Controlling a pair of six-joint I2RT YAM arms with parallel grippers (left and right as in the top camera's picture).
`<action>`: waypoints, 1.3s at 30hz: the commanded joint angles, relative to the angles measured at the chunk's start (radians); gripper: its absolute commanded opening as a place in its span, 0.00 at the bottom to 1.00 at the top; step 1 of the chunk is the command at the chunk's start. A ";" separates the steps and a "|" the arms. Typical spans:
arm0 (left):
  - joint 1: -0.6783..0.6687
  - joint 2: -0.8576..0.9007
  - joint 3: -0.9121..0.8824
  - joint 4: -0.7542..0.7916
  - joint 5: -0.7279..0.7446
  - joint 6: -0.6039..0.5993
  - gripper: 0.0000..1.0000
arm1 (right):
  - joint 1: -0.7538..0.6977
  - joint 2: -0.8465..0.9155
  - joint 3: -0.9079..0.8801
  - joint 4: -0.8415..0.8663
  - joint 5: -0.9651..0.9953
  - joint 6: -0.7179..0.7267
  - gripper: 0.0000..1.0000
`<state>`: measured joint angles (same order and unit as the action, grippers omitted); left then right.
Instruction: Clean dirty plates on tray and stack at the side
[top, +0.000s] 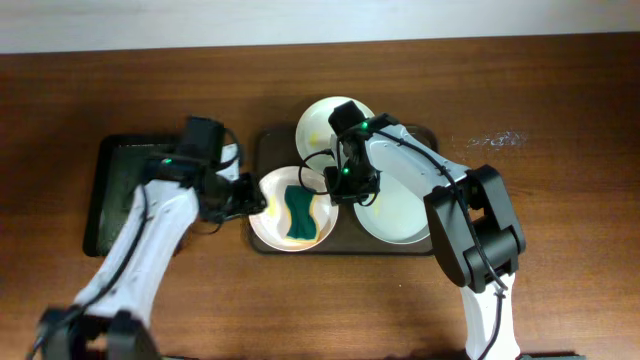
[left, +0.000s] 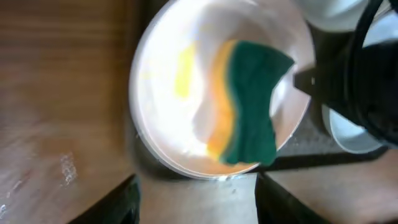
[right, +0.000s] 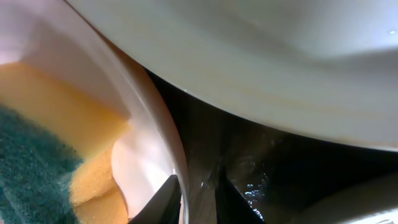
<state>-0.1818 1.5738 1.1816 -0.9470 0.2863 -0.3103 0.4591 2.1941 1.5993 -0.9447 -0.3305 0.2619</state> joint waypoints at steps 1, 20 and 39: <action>-0.079 0.127 -0.007 0.108 0.122 0.053 0.56 | 0.006 0.018 -0.032 -0.001 0.024 0.002 0.21; -0.181 0.411 -0.007 0.214 -0.323 -0.084 0.00 | 0.006 0.018 -0.032 -0.001 0.025 0.002 0.21; -0.132 0.153 0.329 -0.090 -0.663 -0.303 0.00 | 0.006 -0.009 0.006 -0.075 0.099 0.001 0.04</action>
<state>-0.3279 1.8957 1.4471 -1.0370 -0.4454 -0.5781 0.4725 2.1925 1.6024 -0.9928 -0.3393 0.2821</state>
